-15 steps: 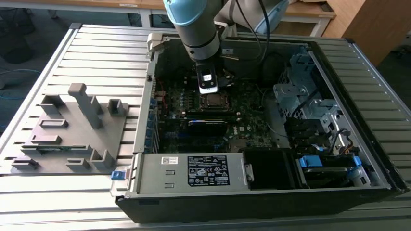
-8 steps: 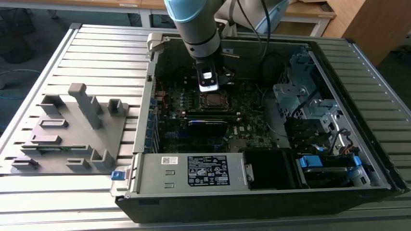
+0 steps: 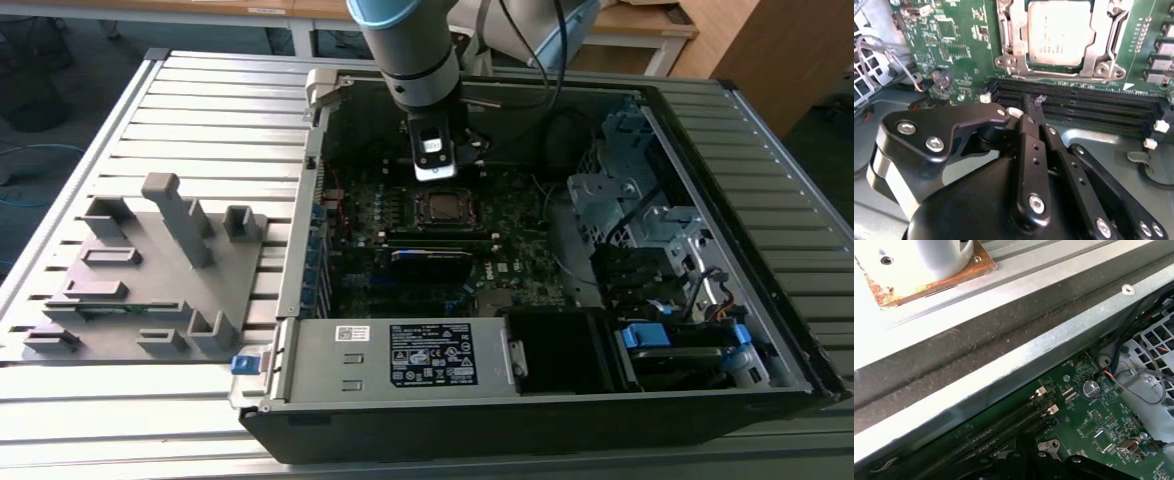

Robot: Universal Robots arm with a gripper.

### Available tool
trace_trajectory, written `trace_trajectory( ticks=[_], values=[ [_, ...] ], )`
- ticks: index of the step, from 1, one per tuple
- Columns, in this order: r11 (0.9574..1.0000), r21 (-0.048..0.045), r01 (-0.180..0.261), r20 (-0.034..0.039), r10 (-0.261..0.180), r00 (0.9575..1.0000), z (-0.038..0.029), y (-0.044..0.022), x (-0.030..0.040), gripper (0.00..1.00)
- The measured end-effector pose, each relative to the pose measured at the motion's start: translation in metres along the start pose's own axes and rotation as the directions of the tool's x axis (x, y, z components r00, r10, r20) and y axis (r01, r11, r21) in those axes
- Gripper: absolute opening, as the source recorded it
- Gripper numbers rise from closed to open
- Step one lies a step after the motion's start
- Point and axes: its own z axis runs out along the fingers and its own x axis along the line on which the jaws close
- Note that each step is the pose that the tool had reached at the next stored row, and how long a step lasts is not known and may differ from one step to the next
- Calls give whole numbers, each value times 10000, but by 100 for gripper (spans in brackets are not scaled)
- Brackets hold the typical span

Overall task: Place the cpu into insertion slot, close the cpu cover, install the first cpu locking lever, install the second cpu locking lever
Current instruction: 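Install the first cpu locking lever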

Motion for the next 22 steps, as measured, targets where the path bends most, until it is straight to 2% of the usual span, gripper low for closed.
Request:
trace_trajectory(
  ticks=[4, 5, 8, 11, 15, 16, 20, 21, 22],
  values=[
    [10000, 10, 3, 5, -3, 10000, 0, 0, 0, 11],
    [10000, 89, 33, 46, -34, 10000, 2, 1, 1, 11],
    [9984, 535, 192, 271, -206, 9994, 10, 12, 12, 11],
    [9945, 994, 338, 477, -387, 9981, 17, 21, 19, 11],
    [9857, 1613, 497, 657, -610, 9960, 24, 29, 26, 11],
    [9849, 1658, 508, 666, -625, 9958, 24, 29, 26, 11],
    [9846, 1671, 510, 666, -628, 9958, 24, 29, 27, 11],
    [9840, 1708, 502, 606, -614, 9963, 27, 30, 26, 11],
    [9823, 1808, 491, 465, -584, 9972, 28, 31, 24, 11]
  ],
)
